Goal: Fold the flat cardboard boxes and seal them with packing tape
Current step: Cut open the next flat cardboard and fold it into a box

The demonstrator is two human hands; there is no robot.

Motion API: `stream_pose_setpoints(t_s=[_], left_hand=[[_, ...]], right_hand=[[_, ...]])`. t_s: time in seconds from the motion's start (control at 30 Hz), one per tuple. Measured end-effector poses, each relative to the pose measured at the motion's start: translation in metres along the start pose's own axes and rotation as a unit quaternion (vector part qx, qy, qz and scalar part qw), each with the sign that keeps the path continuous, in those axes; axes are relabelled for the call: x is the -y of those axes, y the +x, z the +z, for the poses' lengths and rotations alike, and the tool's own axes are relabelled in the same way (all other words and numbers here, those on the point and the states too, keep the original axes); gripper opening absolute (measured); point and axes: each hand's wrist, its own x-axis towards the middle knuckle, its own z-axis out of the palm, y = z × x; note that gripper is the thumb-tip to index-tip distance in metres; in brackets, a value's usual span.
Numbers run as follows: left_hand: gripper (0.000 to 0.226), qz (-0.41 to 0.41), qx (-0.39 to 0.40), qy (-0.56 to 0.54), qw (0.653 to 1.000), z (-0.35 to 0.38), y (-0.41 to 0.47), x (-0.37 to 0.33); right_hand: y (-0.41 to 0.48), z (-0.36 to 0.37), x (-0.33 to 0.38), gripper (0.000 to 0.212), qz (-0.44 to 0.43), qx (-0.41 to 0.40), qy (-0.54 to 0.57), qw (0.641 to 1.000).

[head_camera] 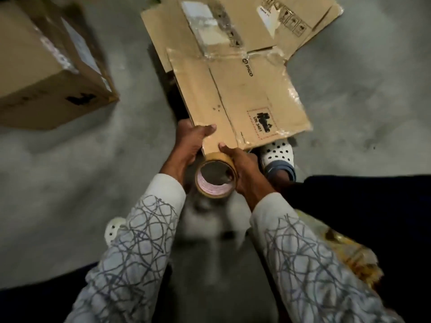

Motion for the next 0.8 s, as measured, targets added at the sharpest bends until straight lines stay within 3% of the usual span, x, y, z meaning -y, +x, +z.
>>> stream_pose_setpoints(t_s=[0.17, 0.3, 0.43, 0.6, 0.8], left_hand=[[0.030, 0.142, -0.116, 0.209, 0.961, -0.020, -0.112, -0.007], [0.027, 0.211, -0.168, 0.269, 0.925, -0.043, -0.191, -0.001], [0.023, 0.294, -0.246, 0.327, 0.864, -0.093, -0.259, 0.027], [0.023, 0.342, -0.261, 0.389, 0.815, -0.127, -0.316, 0.092], [0.031, 0.325, -0.231, 0.442, 0.804, -0.119, -0.333, 0.129]], right_hand=[[-0.090, -0.017, 0.005, 0.049, -0.051, 0.048, -0.202, 0.977], [-0.154, -0.031, 0.007, 0.032, -0.171, 0.078, -0.357, 0.915], [-0.209, -0.054, 0.002, 0.048, -0.308, 0.073, -0.447, 0.837], [-0.239, -0.069, -0.007, 0.057, -0.375, 0.046, -0.345, 0.859], [-0.220, -0.074, -0.014, 0.073, -0.355, 0.046, -0.313, 0.880]])
